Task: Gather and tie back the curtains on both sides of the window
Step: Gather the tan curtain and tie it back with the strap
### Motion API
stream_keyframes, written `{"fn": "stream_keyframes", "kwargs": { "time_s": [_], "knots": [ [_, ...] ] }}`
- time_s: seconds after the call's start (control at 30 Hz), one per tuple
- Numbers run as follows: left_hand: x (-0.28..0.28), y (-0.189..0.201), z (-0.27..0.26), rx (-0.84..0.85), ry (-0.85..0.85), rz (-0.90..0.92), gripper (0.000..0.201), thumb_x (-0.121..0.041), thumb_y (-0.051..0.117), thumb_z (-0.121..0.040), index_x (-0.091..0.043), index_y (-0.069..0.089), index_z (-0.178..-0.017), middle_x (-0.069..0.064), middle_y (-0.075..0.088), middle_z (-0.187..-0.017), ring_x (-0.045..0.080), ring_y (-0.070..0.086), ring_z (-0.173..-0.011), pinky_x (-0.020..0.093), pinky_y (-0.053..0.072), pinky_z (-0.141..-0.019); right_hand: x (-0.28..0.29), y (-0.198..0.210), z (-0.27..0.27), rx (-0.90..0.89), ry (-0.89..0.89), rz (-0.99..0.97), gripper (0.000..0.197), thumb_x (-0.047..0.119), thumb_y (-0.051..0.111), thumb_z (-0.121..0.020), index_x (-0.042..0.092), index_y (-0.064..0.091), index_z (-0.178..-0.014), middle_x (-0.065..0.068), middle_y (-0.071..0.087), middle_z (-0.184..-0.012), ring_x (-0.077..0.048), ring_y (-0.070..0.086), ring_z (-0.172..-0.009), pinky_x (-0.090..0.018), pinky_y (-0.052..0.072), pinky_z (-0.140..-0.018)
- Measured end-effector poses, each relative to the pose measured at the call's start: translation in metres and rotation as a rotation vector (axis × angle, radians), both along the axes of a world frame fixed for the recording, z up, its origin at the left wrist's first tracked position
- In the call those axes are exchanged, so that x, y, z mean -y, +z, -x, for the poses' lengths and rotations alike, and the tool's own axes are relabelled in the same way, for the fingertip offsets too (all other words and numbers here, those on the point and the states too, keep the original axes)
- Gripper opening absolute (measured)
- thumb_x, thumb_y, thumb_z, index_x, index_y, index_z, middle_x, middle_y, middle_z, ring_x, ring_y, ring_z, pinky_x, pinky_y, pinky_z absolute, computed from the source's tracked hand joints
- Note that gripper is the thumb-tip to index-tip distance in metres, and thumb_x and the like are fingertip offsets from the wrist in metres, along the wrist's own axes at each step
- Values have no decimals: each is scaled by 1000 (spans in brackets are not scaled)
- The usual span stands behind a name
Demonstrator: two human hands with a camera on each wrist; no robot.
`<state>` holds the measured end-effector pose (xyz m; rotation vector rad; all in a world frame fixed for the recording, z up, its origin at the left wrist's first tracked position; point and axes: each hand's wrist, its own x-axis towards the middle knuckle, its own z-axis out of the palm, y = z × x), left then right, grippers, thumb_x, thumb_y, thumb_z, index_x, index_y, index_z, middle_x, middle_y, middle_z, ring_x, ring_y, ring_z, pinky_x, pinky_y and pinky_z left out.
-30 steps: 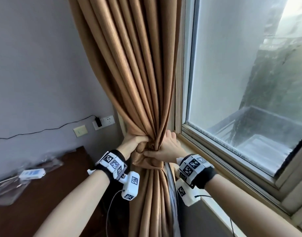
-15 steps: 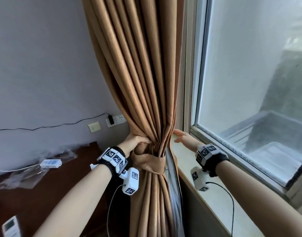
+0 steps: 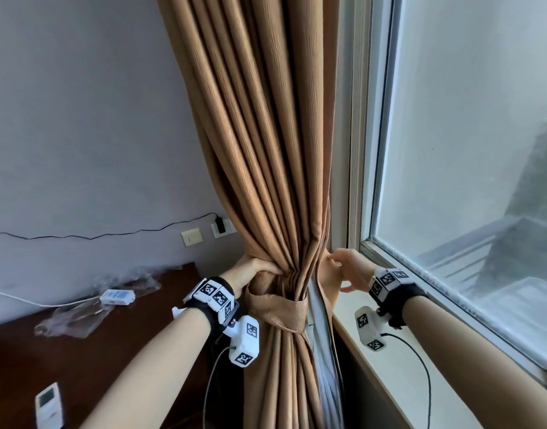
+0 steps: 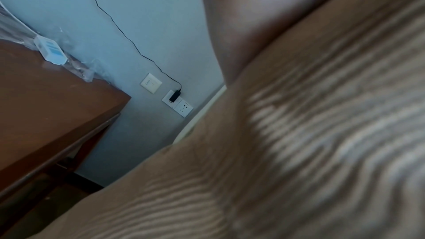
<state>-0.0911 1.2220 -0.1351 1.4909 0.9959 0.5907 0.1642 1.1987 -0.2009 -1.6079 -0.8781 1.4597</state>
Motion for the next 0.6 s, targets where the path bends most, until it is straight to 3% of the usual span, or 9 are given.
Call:
{"fn": "stream_keyframes", "kwargs": {
  "time_s": [0.1, 0.17, 0.27, 0.37, 0.47, 0.53, 0.6],
  "knots": [
    [-2, -4, 1, -7, -8, 12, 53, -16, 71, -53, -15, 65, -106, 2, 73, -95, 16, 66, -92, 24, 48, -71, -5, -12, -8, -152, 20, 30, 56, 54, 34, -92, 13, 58, -122, -8, 61, -118, -24, 52, -111, -41, 36, -99],
    [-2, -5, 0, -16, -17, 18, 47, -15, 72, -55, -18, 65, -102, -1, 73, -91, 13, 66, -89, 23, 47, -69, -7, -12, -2, -141, 72, 70, 49, 38, 31, -100, 3, 56, -123, -14, 61, -122, -28, 55, -113, -41, 38, -104],
    [-5, -7, -2, -5, 5, 7, 28, -1, 72, -71, -19, 62, -90, -9, 72, -70, 4, 67, -69, 16, 49, -58, -3, 0, 8, -60, 249, 97, 37, 27, 45, -95, -2, 59, -112, -23, 61, -118, -32, 58, -109, -49, 42, -105],
    [-8, -10, 0, 29, 39, 39, 27, 8, 62, -80, -18, 60, -87, -11, 70, -60, 0, 66, -55, 10, 46, -46, -3, 3, 0, -126, 398, 78, 46, 12, 50, -82, -6, 54, -124, -27, 53, -132, -43, 51, -123, -53, 42, -103],
    [-9, -11, 1, 21, 40, 48, 26, 5, 67, -76, -17, 63, -90, -5, 72, -68, 7, 68, -65, 15, 49, -54, -4, -2, -2, -123, 560, 131, 45, 3, 46, -76, -6, 57, -119, -24, 58, -127, -38, 56, -118, -48, 43, -103],
    [-9, -11, 0, 13, 35, 39, 34, -4, 74, -63, -16, 65, -93, -1, 73, -78, 13, 68, -78, 22, 50, -64, -3, -2, 6, 4, 606, 158, 34, 14, 50, -81, 3, 63, -109, -17, 64, -122, -27, 62, -109, -44, 44, -103],
    [-10, -12, -1, 14, 27, 35, 40, -8, 73, -56, -16, 66, -94, 0, 73, -82, 15, 67, -83, 25, 49, -69, 0, -5, 10, 103, 554, 157, 37, 32, 49, -89, 9, 62, -115, -12, 62, -126, -23, 60, -112, -46, 41, -106]
  ]
}}
